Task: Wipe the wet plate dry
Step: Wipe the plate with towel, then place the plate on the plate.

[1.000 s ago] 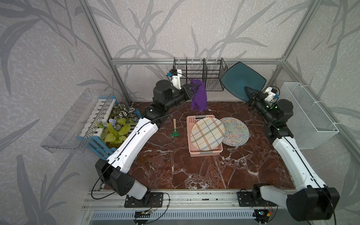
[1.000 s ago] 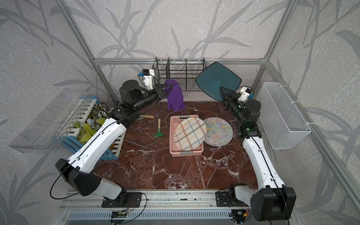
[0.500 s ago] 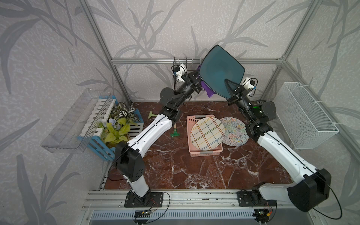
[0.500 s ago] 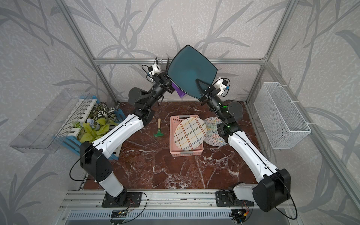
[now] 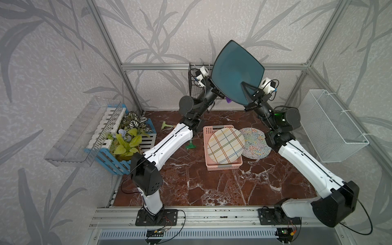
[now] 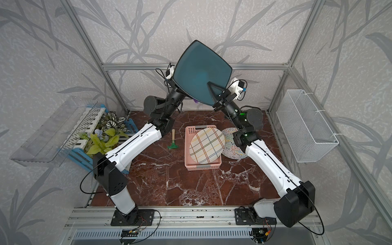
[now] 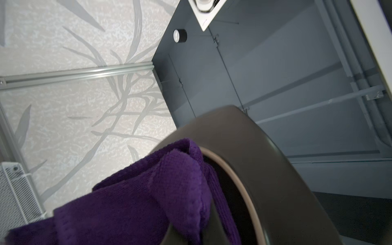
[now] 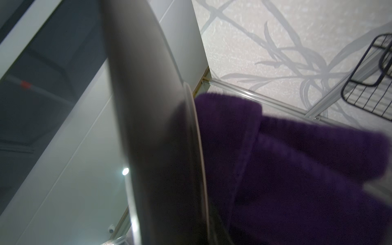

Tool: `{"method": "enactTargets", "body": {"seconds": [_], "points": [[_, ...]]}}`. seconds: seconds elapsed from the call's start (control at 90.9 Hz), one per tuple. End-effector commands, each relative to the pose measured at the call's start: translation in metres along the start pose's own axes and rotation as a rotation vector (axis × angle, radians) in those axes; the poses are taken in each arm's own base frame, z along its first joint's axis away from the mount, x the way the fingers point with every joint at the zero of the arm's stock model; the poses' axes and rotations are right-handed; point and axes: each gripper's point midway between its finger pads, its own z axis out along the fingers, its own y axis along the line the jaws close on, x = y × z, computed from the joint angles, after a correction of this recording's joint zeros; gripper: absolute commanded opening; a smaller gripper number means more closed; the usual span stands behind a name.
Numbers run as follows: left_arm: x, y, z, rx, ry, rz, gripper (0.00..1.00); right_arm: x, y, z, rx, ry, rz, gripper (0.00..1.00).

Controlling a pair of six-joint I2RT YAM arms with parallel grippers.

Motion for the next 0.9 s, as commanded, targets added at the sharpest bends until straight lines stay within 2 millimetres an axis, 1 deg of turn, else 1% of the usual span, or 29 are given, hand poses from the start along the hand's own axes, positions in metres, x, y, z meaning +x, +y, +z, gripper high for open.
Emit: {"method": "enactTargets", "body": {"seconds": [0.0, 0.088, 0.165, 0.176, 0.209, 0.22, 0.242, 0.264, 0.275, 0.308, 0.319, 0.33, 0.363, 0.385, 0.418, 0.429, 0.451, 0.473, 0.484, 0.506, 0.517, 0.539, 0.561, 0.616, 0.649, 0.682, 0.737, 0.781, 0.891], "points": [[0.056, -0.062, 0.011, 0.202, 0.156, -0.014, 0.0, -0.005, 0.017, 0.006, -0.026, -0.003, -0.08, 0.0], [0.074, -0.06, 0.009, 0.228, 0.193, -0.043, 0.0, -0.045, 0.023, 0.002, -0.02, -0.088, -0.112, 0.0], [0.076, -0.066, 0.001, 0.225, 0.191, -0.016, 0.0, -0.079, 0.029, -0.012, -0.006, -0.171, -0.143, 0.0], [0.076, -0.064, -0.001, 0.218, 0.187, -0.012, 0.0, -0.083, 0.029, -0.015, 0.001, -0.18, -0.146, 0.0], [0.074, -0.064, -0.006, 0.203, 0.174, 0.017, 0.0, -0.092, 0.032, -0.022, 0.016, -0.197, -0.159, 0.0], [0.074, -0.069, -0.008, 0.203, 0.17, 0.03, 0.0, -0.094, 0.032, -0.024, 0.022, -0.203, -0.164, 0.0], [0.072, -0.072, -0.012, 0.189, 0.161, 0.045, 0.0, -0.098, 0.033, -0.029, 0.032, -0.212, -0.174, 0.0], [0.07, -0.072, -0.016, 0.169, 0.153, 0.067, 0.0, -0.1, 0.035, -0.035, 0.04, -0.22, -0.186, 0.0], [0.068, -0.067, -0.018, 0.149, 0.147, 0.084, 0.0, -0.102, 0.038, -0.038, 0.04, -0.225, -0.196, 0.0], [0.063, -0.07, -0.026, 0.114, 0.136, 0.134, 0.0, -0.105, 0.037, -0.048, 0.07, -0.242, -0.204, 0.0], [0.061, -0.069, -0.029, 0.099, 0.132, 0.155, 0.0, -0.106, 0.038, -0.052, 0.076, -0.247, -0.21, 0.0], [0.058, -0.065, -0.031, 0.075, 0.128, 0.171, 0.0, -0.106, 0.035, -0.056, 0.092, -0.253, -0.217, 0.0], [0.052, -0.067, -0.042, 0.021, 0.114, 0.241, 0.0, -0.108, 0.03, -0.07, 0.141, -0.272, -0.236, 0.0], [0.045, -0.062, -0.048, -0.037, 0.1, 0.293, 0.0, -0.107, 0.026, -0.08, 0.182, -0.282, -0.258, 0.0], [0.034, -0.057, -0.058, -0.129, 0.079, 0.392, 0.0, -0.104, 0.016, -0.094, 0.257, -0.295, -0.288, 0.0], [0.03, -0.052, -0.061, -0.171, 0.072, 0.42, 0.0, -0.103, 0.011, -0.099, 0.29, -0.299, -0.292, 0.0], [0.024, -0.051, -0.068, -0.23, 0.059, 0.484, 0.0, -0.1, 0.001, -0.111, 0.364, -0.304, -0.318, 0.0], [0.016, -0.041, -0.076, -0.32, 0.049, 0.527, 0.0, -0.097, -0.015, -0.125, 0.458, -0.319, -0.323, 0.0], [0.013, -0.041, -0.079, -0.344, 0.044, 0.563, 0.0, -0.095, -0.02, -0.132, 0.497, -0.319, -0.336, 0.0], [0.006, -0.033, -0.088, -0.424, 0.041, 0.622, 0.0, -0.088, -0.022, -0.144, 0.55, -0.324, -0.363, 0.0], [0.003, -0.03, -0.092, -0.456, 0.038, 0.644, 0.0, -0.085, -0.03, -0.153, 0.598, -0.326, -0.354, 0.0], [-0.002, -0.024, -0.101, -0.521, 0.036, 0.682, 0.0, -0.083, -0.038, -0.17, 0.679, -0.352, -0.365, 0.0], [-0.007, -0.019, -0.109, -0.573, 0.033, 0.708, 0.0, -0.081, -0.055, -0.192, 0.778, -0.38, -0.352, 0.0], [-0.015, -0.008, -0.125, -0.655, 0.031, 0.745, 0.0, -0.077, -0.077, -0.24, 0.953, -0.465, -0.347, 0.0], [-0.018, -0.002, -0.131, -0.682, 0.032, 0.754, 0.0, -0.075, -0.085, -0.265, 1.032, -0.504, -0.36, 0.0], [-0.02, 0.003, -0.136, -0.698, 0.035, 0.754, 0.0, -0.074, -0.091, -0.282, 1.081, -0.528, -0.377, 0.0], [-0.02, 0.011, -0.139, -0.712, 0.046, 0.742, 0.0, -0.073, -0.099, -0.301, 1.138, -0.549, -0.383, 0.0], [-0.019, 0.017, -0.14, -0.714, 0.058, 0.727, 0.0, -0.072, -0.108, -0.31, 1.167, -0.545, -0.373, 0.0], [-0.018, 0.024, -0.139, -0.701, 0.069, 0.699, 0.0, -0.071, -0.134, -0.319, 1.2, -0.509, -0.339, 0.0]]}}
